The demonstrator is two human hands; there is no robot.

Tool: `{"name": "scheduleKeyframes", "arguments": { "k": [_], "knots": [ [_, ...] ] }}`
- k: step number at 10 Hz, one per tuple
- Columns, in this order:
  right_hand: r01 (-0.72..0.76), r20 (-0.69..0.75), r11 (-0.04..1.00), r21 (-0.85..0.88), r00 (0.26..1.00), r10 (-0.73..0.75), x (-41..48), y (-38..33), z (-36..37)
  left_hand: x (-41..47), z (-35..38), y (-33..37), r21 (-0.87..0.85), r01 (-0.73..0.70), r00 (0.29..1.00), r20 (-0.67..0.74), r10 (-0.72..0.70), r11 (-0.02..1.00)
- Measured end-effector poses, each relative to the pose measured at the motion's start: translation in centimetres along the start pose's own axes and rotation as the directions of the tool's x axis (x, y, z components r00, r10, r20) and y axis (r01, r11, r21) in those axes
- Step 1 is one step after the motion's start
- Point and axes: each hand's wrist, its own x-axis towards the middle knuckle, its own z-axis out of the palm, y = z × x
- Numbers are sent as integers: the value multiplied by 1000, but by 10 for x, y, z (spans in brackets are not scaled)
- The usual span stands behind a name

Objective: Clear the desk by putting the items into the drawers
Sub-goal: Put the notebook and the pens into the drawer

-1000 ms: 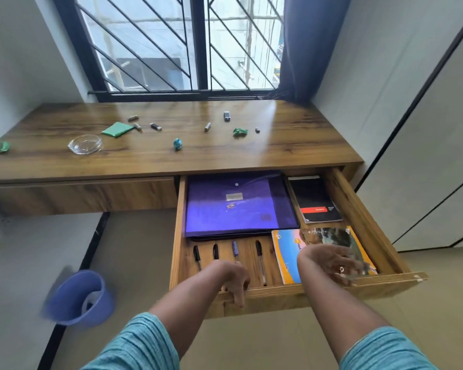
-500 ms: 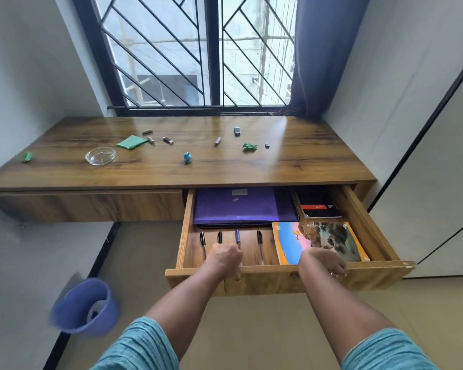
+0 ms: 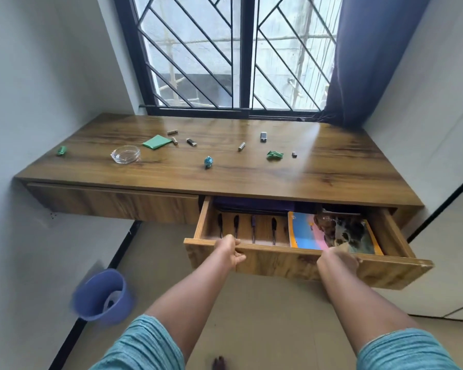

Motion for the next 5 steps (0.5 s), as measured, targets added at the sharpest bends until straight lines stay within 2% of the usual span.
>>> {"name": "scheduleKeyframes", "arguments": {
  "k": [1,2,3,5],
  "knots": [
    [-100,-235,974,203,961,148,19,-23,27,7,16,25,-152,1,999,-51,-9,988],
    [-75,-239,972,223,962,129,22,-39,44,24,31,38,-255,-23,997,-71,5,967],
    [-110,-295,966,233,939,178,39,-59,64,43,52,63,-339,-44,995,-95,12,940],
    [-93,-228,972,217,963,143,56,-107,96,74,80,106,-454,-47,993,-118,-8,890]
  ]
}}
